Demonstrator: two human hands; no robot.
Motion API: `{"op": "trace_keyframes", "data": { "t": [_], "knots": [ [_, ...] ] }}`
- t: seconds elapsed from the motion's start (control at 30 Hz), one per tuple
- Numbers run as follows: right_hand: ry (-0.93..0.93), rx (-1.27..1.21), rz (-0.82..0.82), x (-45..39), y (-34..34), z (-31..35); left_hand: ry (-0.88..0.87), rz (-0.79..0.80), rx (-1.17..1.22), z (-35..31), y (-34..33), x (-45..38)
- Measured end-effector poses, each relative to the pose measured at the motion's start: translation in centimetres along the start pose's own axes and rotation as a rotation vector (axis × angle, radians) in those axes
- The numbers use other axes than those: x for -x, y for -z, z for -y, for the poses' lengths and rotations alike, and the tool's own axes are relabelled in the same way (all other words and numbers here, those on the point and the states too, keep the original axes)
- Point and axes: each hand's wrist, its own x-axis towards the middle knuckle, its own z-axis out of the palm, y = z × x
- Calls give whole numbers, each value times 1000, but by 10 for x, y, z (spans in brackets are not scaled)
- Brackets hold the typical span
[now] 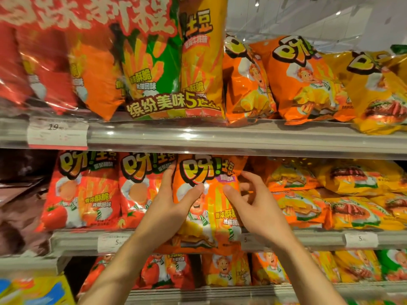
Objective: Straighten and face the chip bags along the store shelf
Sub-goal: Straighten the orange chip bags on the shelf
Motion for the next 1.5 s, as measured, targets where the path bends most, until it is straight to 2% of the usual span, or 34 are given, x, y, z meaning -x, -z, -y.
{"op": "trace_keyframes", "data": {
  "t": [0.23,0.3,0.37,0.4,0.47,0.53,0.67,0.83,1.07,1.3,1.5],
  "knots": [
    [38,-64,116,-10,-31,14,33,-133,-104,8,41,12],
    [51,160,51,-25,-31,8,13,-179,-107,9,51,14],
    [-1,542,6,-40,-31,0,24,-221,-99,9,59,15],
    [-59,662,38,-45,-33,-3,24,-228,-99,10,62,15],
    [-155,753,151,-50,-38,-6,30,-218,-98,11,66,16],
    [-185,746,205,-53,-42,-9,23,-223,-103,13,69,16],
    [-196,612,142,-54,-39,-9,4,-221,-128,14,73,16],
    [-115,461,58,-48,-42,-4,-25,-222,-120,19,78,11],
    [40,458,-86,-59,-60,-15,-20,-224,-133,19,80,9],
    [-156,549,-20,-81,-72,-42,-38,-219,-113,11,74,12],
    [-90,414,-154,-86,-82,-46,-29,-217,-114,17,76,10]
  ]
}}
